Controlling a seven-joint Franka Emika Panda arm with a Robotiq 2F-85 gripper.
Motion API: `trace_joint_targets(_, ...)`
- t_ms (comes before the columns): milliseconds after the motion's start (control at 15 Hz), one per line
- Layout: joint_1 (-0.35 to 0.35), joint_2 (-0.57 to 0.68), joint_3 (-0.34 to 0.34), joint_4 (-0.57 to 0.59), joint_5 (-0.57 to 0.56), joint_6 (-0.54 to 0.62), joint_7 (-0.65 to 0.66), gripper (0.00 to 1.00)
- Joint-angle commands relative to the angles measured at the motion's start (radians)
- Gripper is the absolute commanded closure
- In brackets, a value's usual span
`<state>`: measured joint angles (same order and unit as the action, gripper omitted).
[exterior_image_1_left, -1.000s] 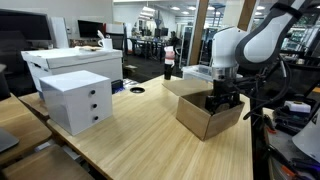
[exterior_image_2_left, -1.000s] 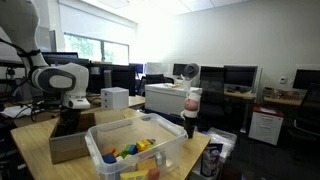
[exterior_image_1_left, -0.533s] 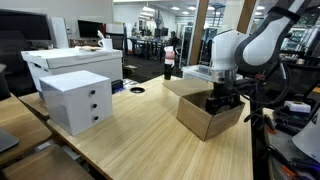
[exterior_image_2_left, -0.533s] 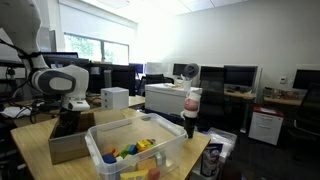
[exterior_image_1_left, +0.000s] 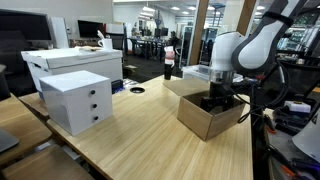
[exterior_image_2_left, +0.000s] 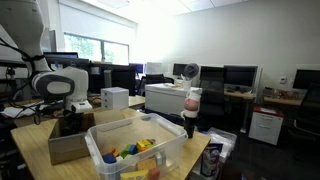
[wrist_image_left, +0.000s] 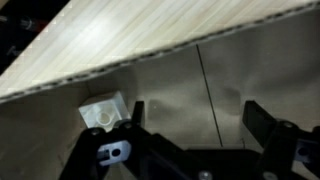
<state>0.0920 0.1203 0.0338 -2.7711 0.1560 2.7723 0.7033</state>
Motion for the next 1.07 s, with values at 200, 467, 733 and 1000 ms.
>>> trace_joint_targets(200,0.051,0.031,-0.027,0.039,-0.052,0.145,-0.041,0.00)
trace_joint_targets(467,0.097,-0.009,-0.095,0.058,-0.194,0.065,0.022,0.00)
trace_joint_targets(733,0.098,-0.062,-0.096,0.045,-0.266,-0.017,0.087,0.00)
trace_joint_targets(1000,0.079,-0.114,-0.059,0.021,-0.278,-0.091,0.146,0.00)
